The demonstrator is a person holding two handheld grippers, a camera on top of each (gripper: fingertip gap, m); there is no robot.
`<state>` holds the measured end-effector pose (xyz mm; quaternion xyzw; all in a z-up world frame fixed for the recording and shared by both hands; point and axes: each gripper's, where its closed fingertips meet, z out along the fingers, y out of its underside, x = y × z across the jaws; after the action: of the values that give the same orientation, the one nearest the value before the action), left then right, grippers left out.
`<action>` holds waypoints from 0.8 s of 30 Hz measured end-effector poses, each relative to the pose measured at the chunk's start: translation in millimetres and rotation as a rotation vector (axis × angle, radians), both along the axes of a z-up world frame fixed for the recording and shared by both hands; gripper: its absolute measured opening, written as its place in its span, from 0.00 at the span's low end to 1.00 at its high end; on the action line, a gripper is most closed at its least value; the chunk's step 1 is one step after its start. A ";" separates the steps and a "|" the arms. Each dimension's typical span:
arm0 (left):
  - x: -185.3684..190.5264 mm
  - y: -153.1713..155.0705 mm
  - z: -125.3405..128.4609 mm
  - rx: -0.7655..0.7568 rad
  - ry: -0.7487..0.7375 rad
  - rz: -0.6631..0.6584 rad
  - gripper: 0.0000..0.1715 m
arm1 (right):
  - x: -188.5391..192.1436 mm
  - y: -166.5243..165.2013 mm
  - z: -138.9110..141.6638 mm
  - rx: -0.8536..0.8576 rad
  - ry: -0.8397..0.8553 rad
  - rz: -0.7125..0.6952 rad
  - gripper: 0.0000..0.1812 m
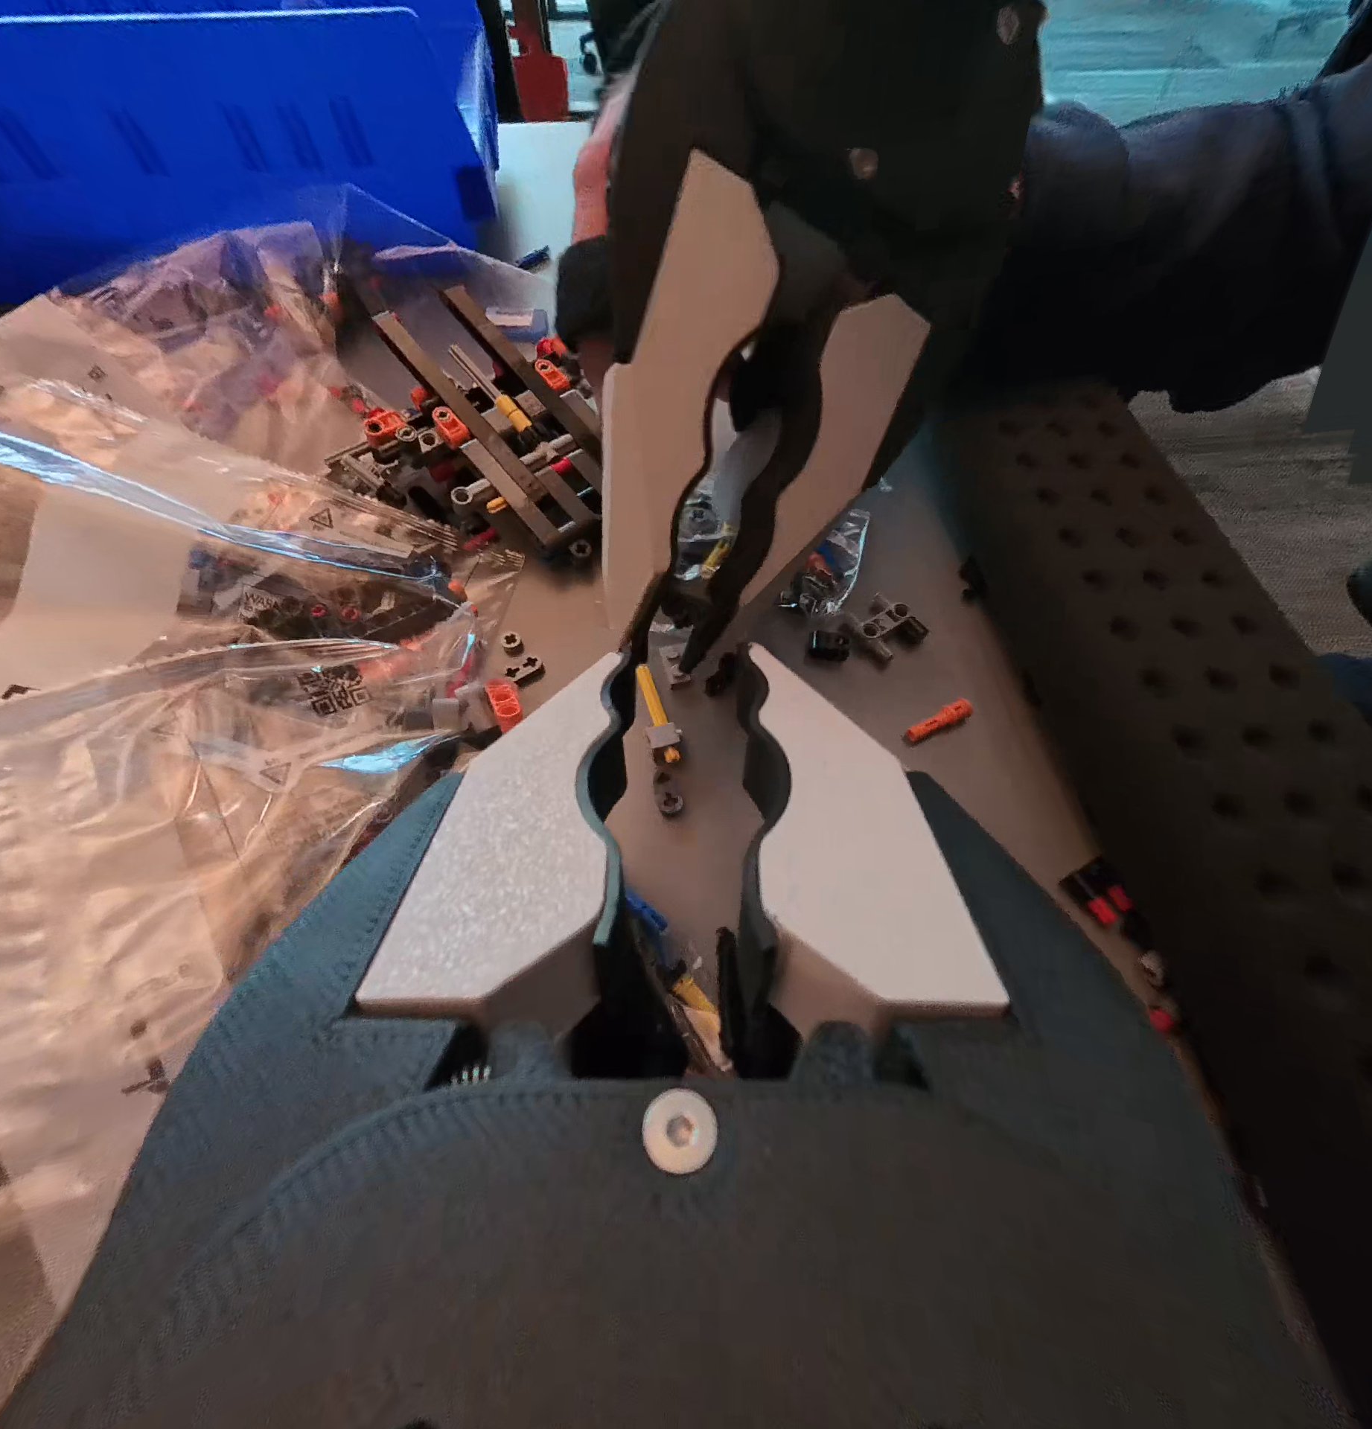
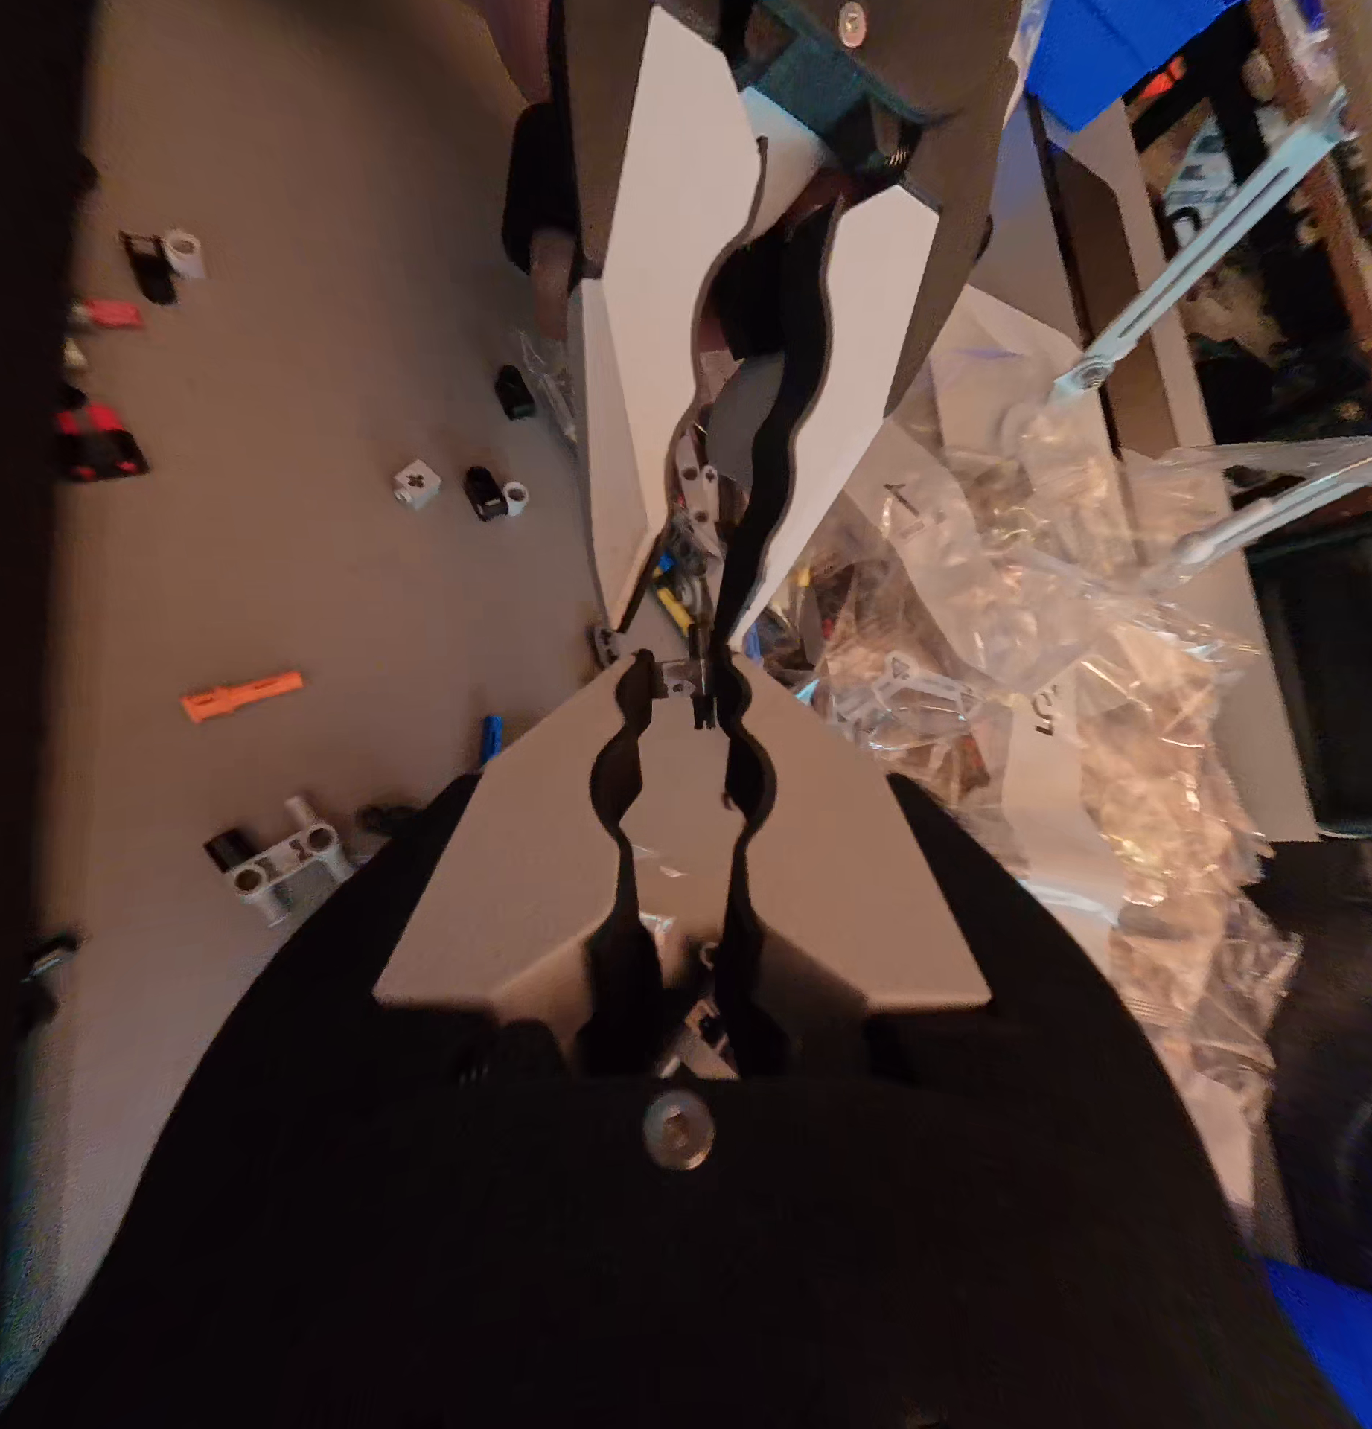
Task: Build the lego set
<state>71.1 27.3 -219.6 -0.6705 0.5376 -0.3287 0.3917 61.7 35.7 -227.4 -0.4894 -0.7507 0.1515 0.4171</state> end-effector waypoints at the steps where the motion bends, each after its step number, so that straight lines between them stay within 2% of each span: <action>1: -0.2 2.3 1.8 -0.011 -0.017 0.012 0.13 | -0.2 1.4 1.7 0.026 0.004 -0.006 0.07; 3: -0.7 4.2 8.1 -0.046 -0.062 0.025 0.12 | -1.1 2.5 7.2 0.056 0.026 -0.011 0.07; 7: -3.9 11.3 11.7 -0.061 -0.087 0.070 0.17 | -1.9 4.6 15.8 0.059 0.071 -0.024 0.07; 12: -1.7 13.6 14.8 -0.009 -0.066 0.088 0.12 | 0.9 14.0 7.7 0.052 0.029 -0.077 0.07; 24: 1.3 11.2 15.1 -0.068 -0.094 0.082 0.09 | -1.3 11.1 19.6 0.073 0.094 -0.061 0.07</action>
<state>72.4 38.5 -204.5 -0.6889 0.4791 -0.3615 0.4065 60.4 46.9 -207.8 -0.4888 -0.7201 0.1338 0.4739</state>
